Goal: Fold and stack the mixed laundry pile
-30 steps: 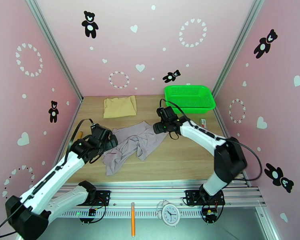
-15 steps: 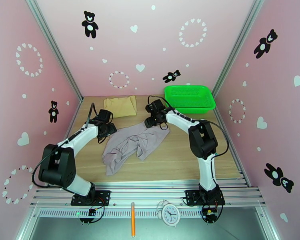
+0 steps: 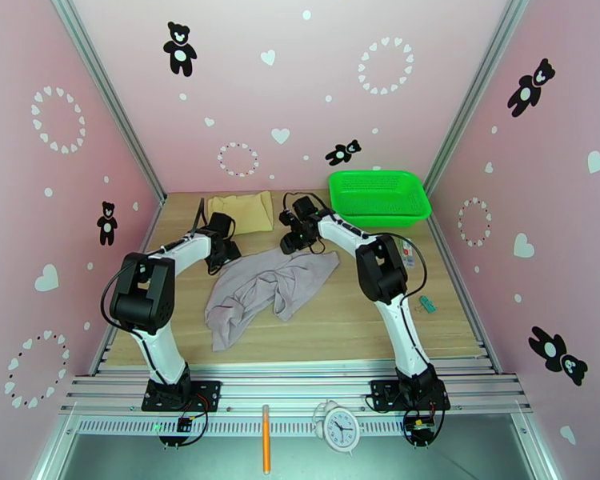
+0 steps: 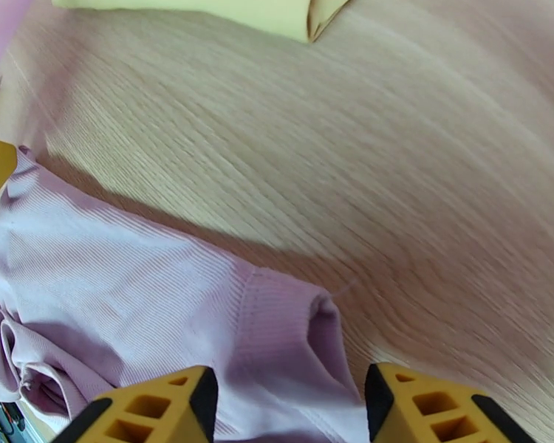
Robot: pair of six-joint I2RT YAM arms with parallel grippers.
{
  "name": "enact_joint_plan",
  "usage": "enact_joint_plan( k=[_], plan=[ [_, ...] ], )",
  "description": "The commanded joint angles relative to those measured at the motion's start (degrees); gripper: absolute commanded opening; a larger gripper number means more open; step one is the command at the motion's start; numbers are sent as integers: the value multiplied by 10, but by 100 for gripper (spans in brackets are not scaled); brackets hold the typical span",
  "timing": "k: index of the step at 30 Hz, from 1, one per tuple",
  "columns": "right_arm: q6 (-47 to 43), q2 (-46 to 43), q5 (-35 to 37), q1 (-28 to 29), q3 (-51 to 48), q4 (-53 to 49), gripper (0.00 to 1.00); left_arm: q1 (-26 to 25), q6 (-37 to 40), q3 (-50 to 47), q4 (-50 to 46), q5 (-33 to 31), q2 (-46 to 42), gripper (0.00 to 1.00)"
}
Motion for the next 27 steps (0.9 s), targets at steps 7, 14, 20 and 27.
enact_joint_plan(
  k=[7, 14, 20, 27],
  plan=[
    [0, 39, -18, -1, 53, -39, 33, 6, 20, 38, -5, -3, 73, 42],
    [-1, 38, 2, -8, 73, -46, 0, 7, 40, 85, -53, -40, 62, 0],
    [-13, -81, 53, -12, 24, -32, 0, 6, 58, 131, -120, -96, -65, 0],
    [-13, -285, 94, -12, -89, 13, 0, 7, 89, 200, -200, -112, -228, 0]
  ],
)
